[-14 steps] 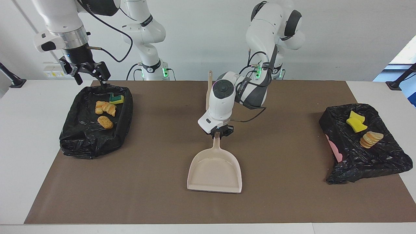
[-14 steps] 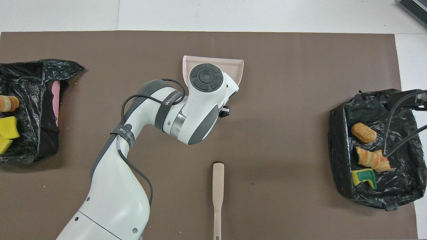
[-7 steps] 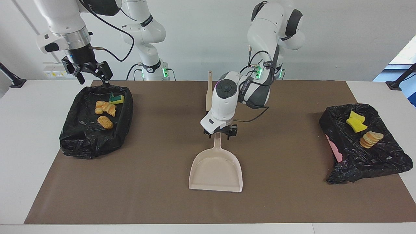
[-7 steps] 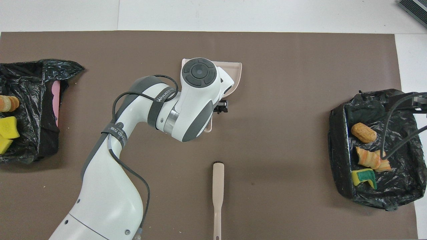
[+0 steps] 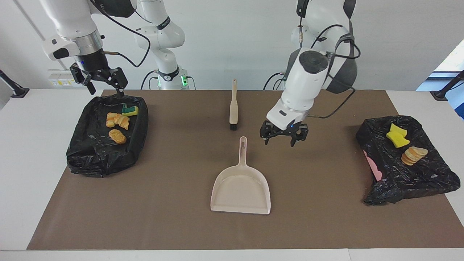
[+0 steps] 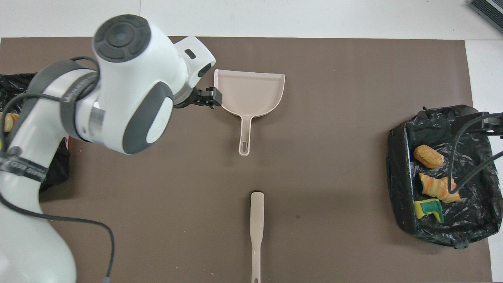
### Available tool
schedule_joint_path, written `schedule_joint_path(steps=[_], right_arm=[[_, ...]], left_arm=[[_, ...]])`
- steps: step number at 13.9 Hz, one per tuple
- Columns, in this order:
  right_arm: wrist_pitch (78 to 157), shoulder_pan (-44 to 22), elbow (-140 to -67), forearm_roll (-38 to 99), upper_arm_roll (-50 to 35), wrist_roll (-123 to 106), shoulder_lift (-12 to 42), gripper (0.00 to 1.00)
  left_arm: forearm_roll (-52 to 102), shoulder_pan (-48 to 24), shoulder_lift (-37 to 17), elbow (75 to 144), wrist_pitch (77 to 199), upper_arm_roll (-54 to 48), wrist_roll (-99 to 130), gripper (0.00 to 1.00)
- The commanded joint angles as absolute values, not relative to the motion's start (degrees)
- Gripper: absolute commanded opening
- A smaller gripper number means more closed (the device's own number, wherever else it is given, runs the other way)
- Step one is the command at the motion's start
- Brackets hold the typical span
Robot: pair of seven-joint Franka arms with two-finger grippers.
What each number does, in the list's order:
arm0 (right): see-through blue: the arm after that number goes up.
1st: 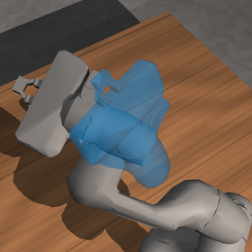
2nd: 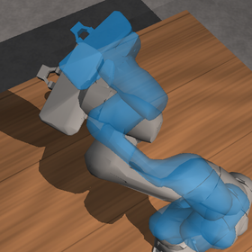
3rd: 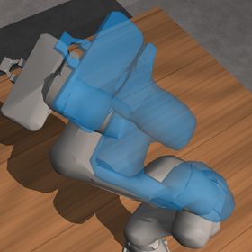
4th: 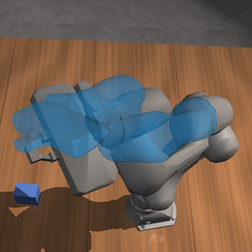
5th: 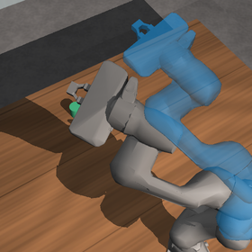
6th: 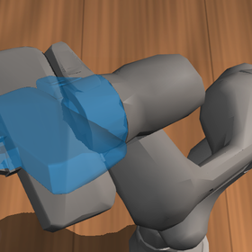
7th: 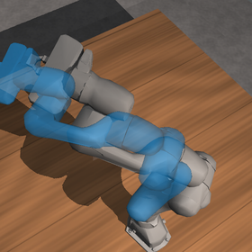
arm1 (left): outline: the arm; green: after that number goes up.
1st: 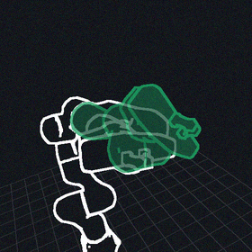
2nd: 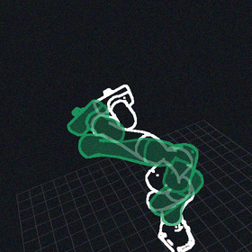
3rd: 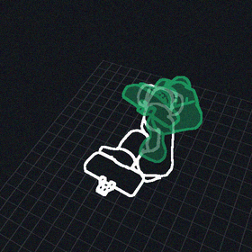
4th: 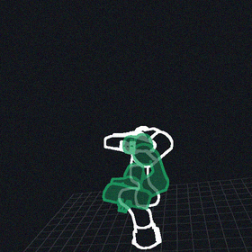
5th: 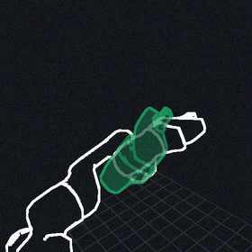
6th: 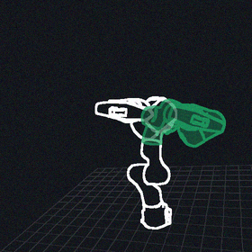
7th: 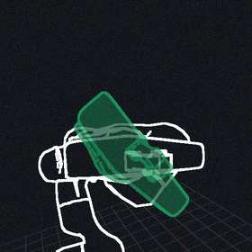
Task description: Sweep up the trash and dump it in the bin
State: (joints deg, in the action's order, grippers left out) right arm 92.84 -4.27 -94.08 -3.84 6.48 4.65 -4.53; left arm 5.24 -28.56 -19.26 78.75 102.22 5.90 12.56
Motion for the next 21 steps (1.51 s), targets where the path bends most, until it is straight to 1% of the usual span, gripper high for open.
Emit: schedule_joint_path(steps=[1,3,6,8,12,14,16,18,21], right_arm=[[90.6,-4.1,-93.8,-3.3,6.5,4.3,-4.8,1.00],[87.9,-4.1,-93.6,-3.3,6.6,4.3,-4.9,1.00],[88.2,-4.1,-93.4,-3.3,6.5,4.3,-4.8,1.00],[88.2,-4.1,-93.3,-3.3,6.5,4.4,-4.8,1.00],[88.2,-4.1,-93.3,-3.3,6.5,4.4,-4.8,1.00],[88.2,-4.1,-93.4,-3.3,6.5,4.4,-4.8,1.00],[88.2,-4.1,-93.3,-3.3,6.5,4.4,-4.8,1.00],[88.2,-4.1,-93.3,-3.3,6.5,4.4,-4.8,1.00],[88.2,-4.1,-93.3,-3.3,6.5,4.4,-4.8,1.00]], left_arm=[[5.2,-23.0,-11.8,82.4,96.5,5.4,1.5,1.00],[5.0,-18.2,-8.5,82.3,92.7,5.4,-4.4,1.00],[1.8,-14.3,-2.5,82.3,87.9,5.4,-11.1,1.00],[1.5,-12.3,-0.1,81.9,85.2,5.4,-12.8,1.00],[0.0,-11.4,-0.1,81.3,80.3,6.0,-13.5,1.00],[0.1,-11.3,-1.4,78.3,78.0,6.8,-13.6,1.00],[0.1,-11.5,-0.7,78.5,78.3,7.1,-13.5,1.00],[0.1,-11.4,0.3,80.2,78.4,7.1,-13.3,1.00],[0.1,-11.3,0.4,80.4,78.5,7.4,-12.9,1.00]])
